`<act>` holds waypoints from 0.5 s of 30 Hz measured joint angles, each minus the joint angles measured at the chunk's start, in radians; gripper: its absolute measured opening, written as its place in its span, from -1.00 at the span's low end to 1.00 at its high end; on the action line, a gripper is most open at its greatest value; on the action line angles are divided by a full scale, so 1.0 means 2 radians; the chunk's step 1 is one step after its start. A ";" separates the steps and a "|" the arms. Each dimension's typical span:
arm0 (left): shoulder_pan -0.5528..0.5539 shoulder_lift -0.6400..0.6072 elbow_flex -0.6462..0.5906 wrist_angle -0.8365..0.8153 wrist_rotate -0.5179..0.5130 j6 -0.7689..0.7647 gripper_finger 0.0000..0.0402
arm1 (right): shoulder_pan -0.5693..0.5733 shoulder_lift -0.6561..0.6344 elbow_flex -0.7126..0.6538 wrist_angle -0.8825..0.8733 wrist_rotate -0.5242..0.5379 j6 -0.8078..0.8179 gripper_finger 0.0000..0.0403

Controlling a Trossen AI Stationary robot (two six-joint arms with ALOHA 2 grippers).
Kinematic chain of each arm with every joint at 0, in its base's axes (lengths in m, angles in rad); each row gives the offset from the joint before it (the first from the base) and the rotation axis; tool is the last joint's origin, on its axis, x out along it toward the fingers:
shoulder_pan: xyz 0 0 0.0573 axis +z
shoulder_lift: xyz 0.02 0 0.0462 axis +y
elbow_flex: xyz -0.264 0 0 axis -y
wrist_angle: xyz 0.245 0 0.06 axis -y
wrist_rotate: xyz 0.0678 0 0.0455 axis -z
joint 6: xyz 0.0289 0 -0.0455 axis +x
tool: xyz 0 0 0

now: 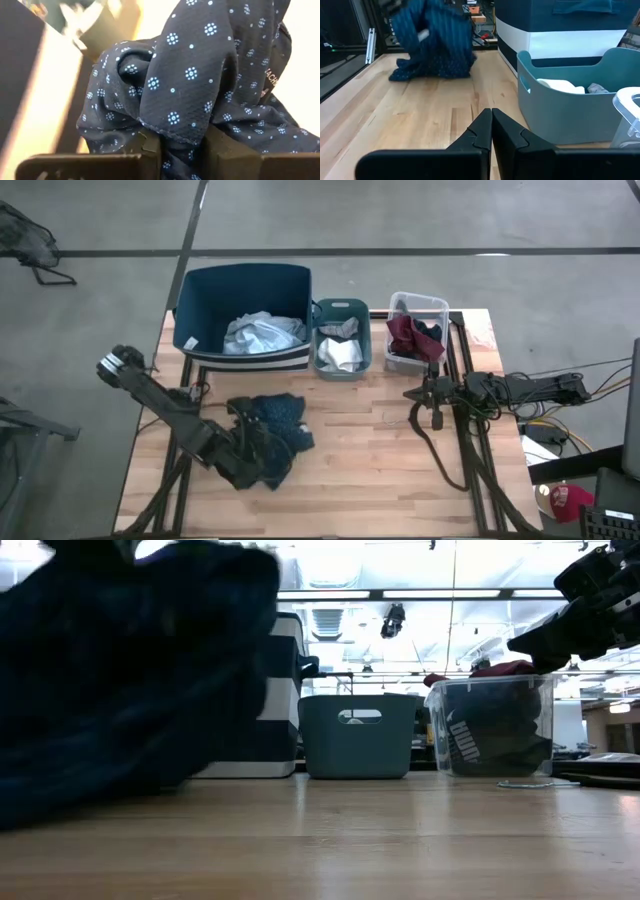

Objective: Pick & Place Cloths
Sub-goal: Put the dark blue polo shirt into the blue bin

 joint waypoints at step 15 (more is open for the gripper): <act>0.043 -0.033 0.253 -0.040 -0.290 0.268 -0.66 | 0.000 0.000 0.000 0.000 0.000 0.000 -0.96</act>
